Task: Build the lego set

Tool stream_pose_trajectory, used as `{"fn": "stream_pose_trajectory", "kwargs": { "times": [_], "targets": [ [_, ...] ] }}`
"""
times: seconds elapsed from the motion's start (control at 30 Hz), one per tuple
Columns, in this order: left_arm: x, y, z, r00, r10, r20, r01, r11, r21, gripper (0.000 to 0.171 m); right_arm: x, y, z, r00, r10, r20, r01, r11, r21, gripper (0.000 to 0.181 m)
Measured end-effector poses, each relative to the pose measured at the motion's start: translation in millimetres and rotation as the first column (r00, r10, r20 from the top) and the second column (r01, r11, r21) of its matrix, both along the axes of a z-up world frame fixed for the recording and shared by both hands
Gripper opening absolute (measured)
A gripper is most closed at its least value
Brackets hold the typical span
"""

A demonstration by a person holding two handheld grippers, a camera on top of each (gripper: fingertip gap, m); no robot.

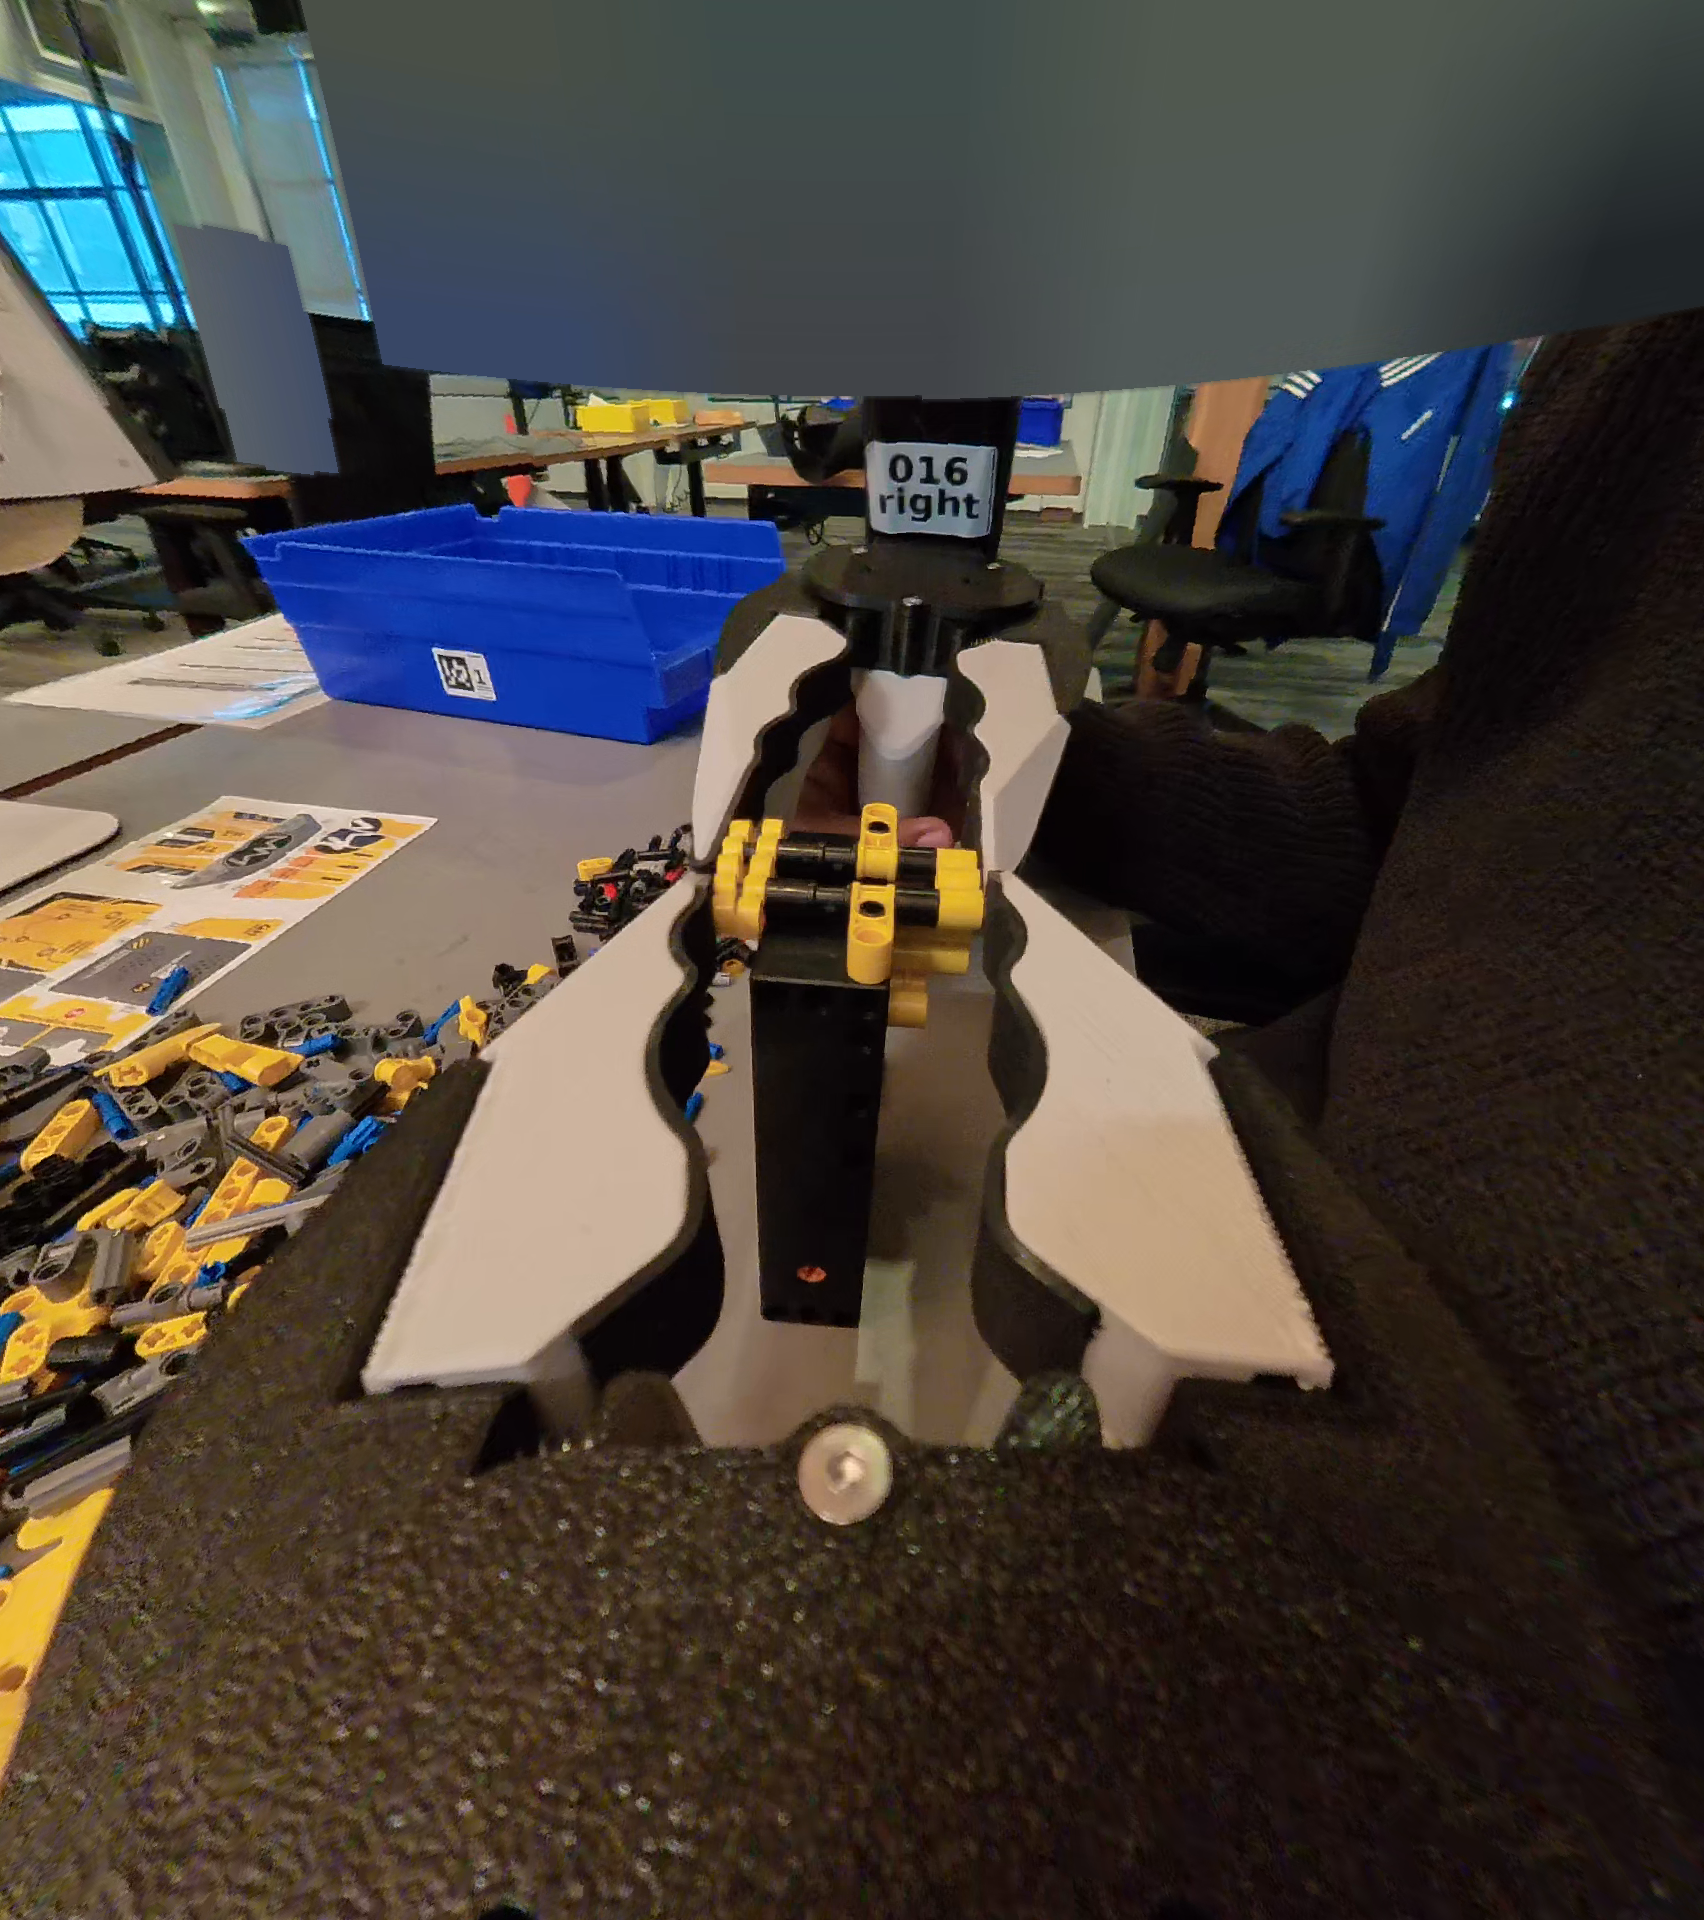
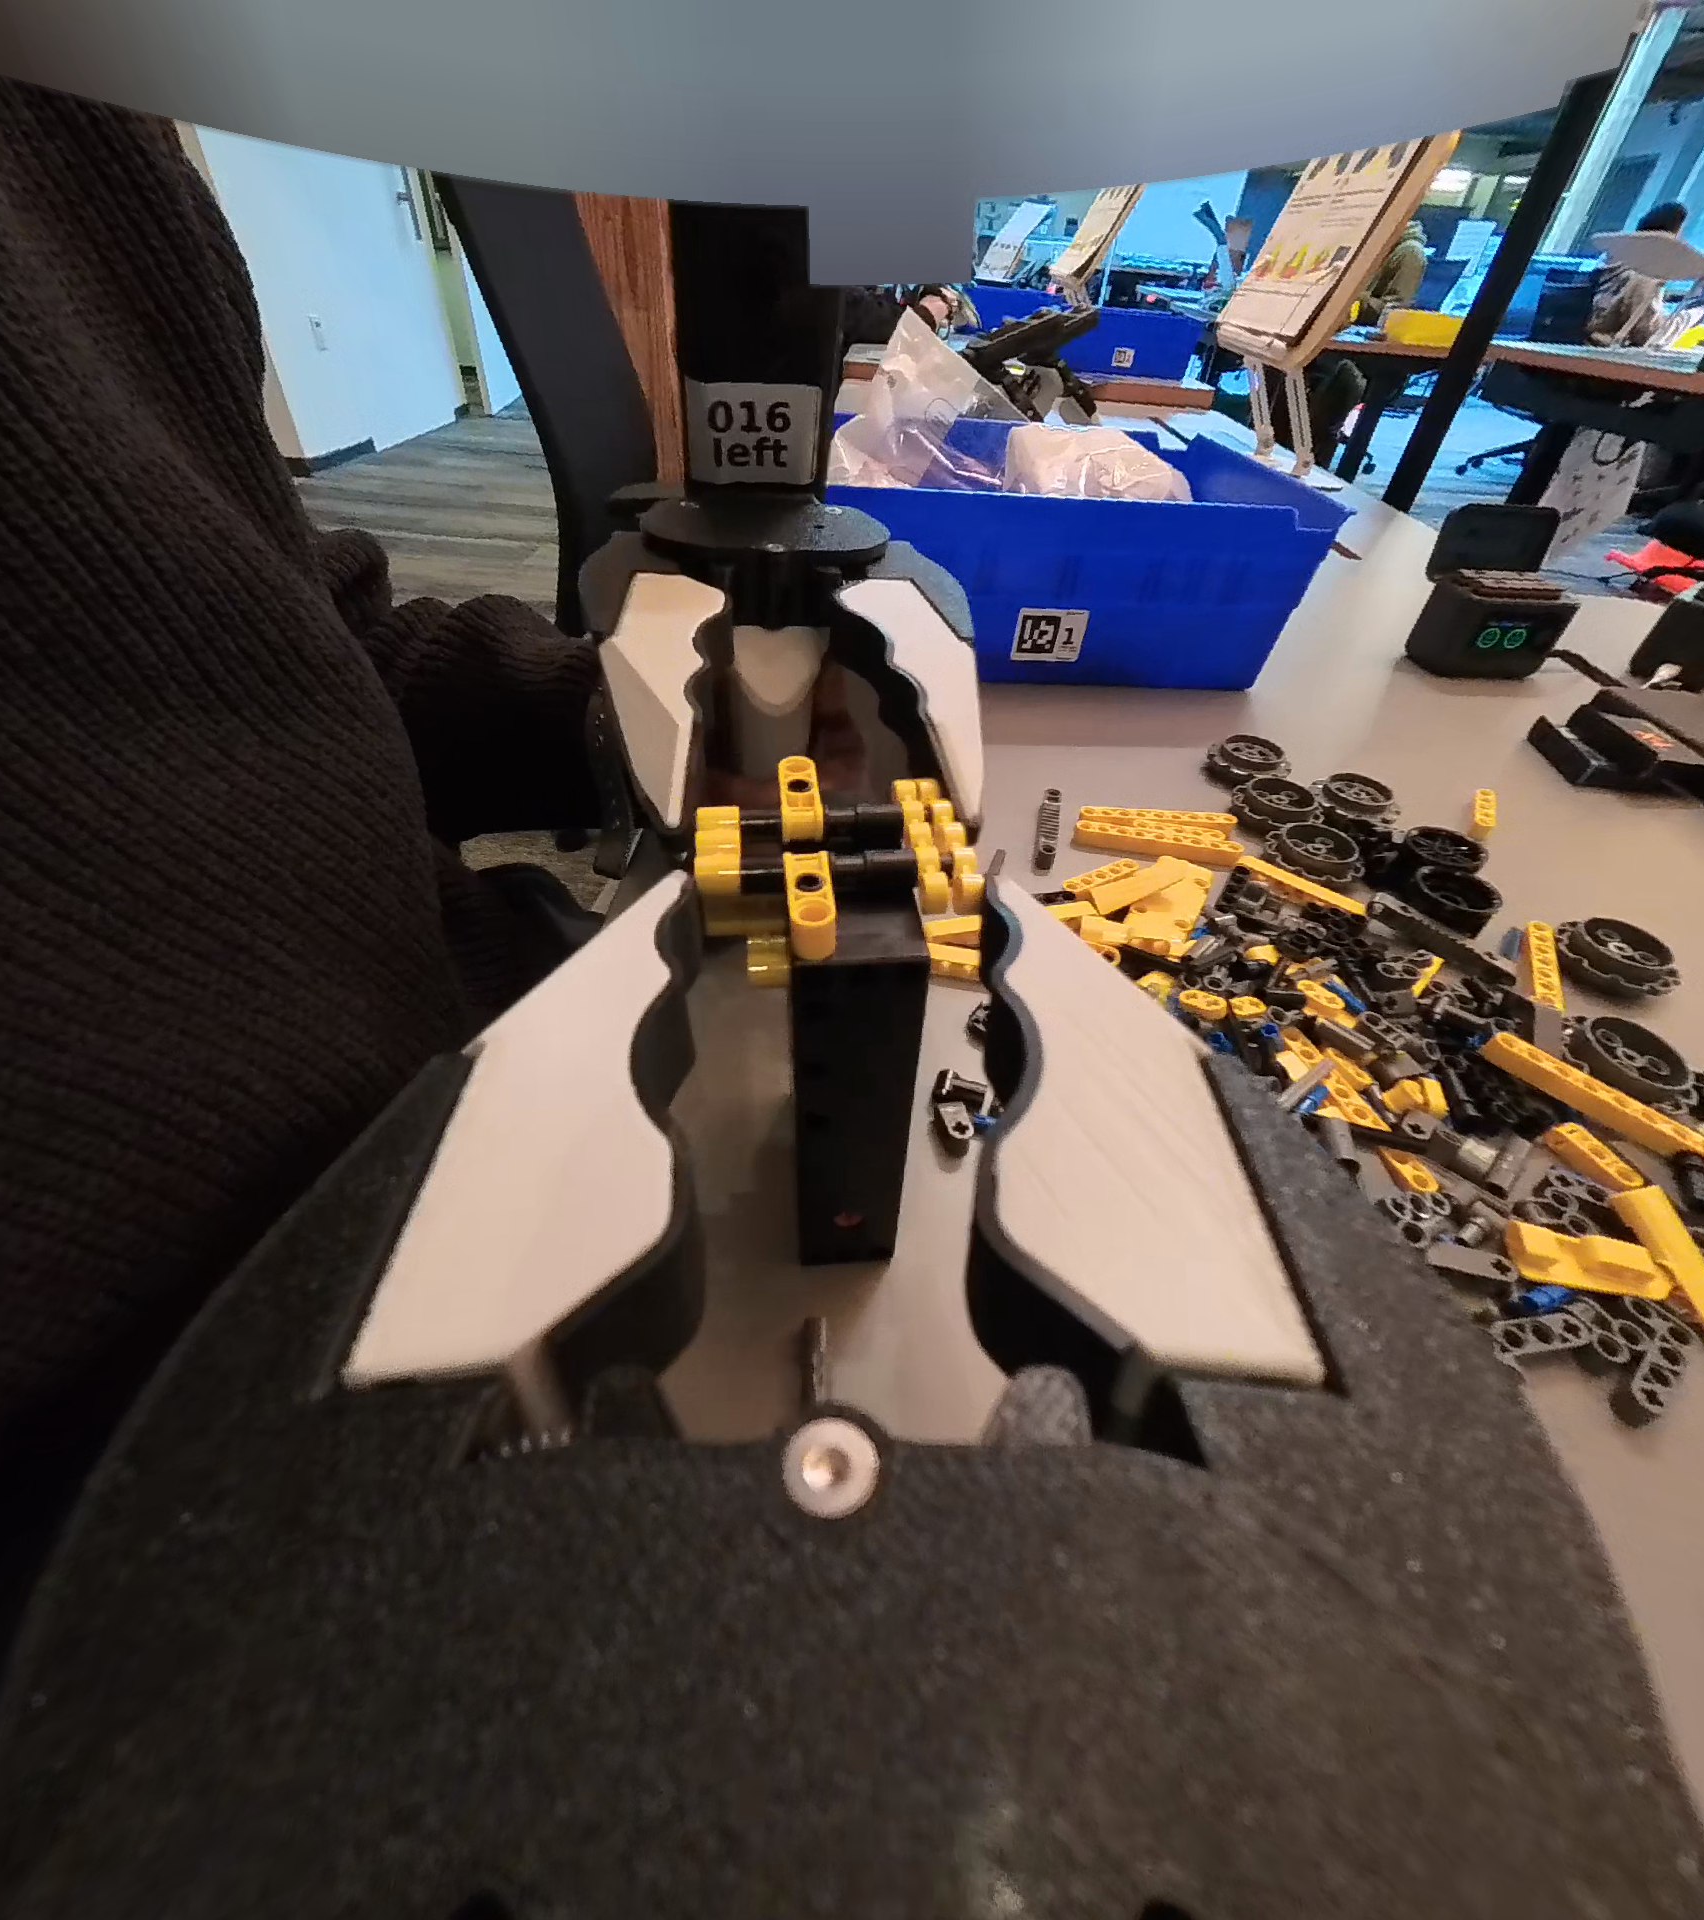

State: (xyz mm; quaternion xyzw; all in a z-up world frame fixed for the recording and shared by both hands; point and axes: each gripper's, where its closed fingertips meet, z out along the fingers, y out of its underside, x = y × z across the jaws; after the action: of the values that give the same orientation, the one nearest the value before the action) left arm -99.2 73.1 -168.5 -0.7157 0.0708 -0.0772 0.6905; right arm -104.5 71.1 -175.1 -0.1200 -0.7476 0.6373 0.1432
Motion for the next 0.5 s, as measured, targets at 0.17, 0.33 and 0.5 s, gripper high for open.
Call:
{"fn": "stream_pose_trajectory", "kwargs": {
  "times": [0.17, 0.33, 0.5],
  "targets": [
    [0.9, 0.1, -0.1, 1.0, -0.005, 0.001, 0.005, 1.0, -0.001, 0.051, 1.0, 0.3, 0.4, 1.0, 0.0, -0.029, 0.001, 1.0, 0.018, 0.052],
    [2.0, 0.4, -0.2, 1.0, -0.01, 0.007, 0.01, 1.0, -0.002, 0.051, 3.7, 0.3, 1.1, 0.998, 0.005, -0.07, -0.003, 0.999, 0.038, 0.048],
    [2.4, 0.7, -0.4, 1.0, -0.009, 0.001, 0.009, 1.0, -0.003, 0.05, 3.9, 0.8, 0.8, 0.998, 0.01, -0.055, -0.009, 0.999, 0.031, 0.048]
  ]
}}
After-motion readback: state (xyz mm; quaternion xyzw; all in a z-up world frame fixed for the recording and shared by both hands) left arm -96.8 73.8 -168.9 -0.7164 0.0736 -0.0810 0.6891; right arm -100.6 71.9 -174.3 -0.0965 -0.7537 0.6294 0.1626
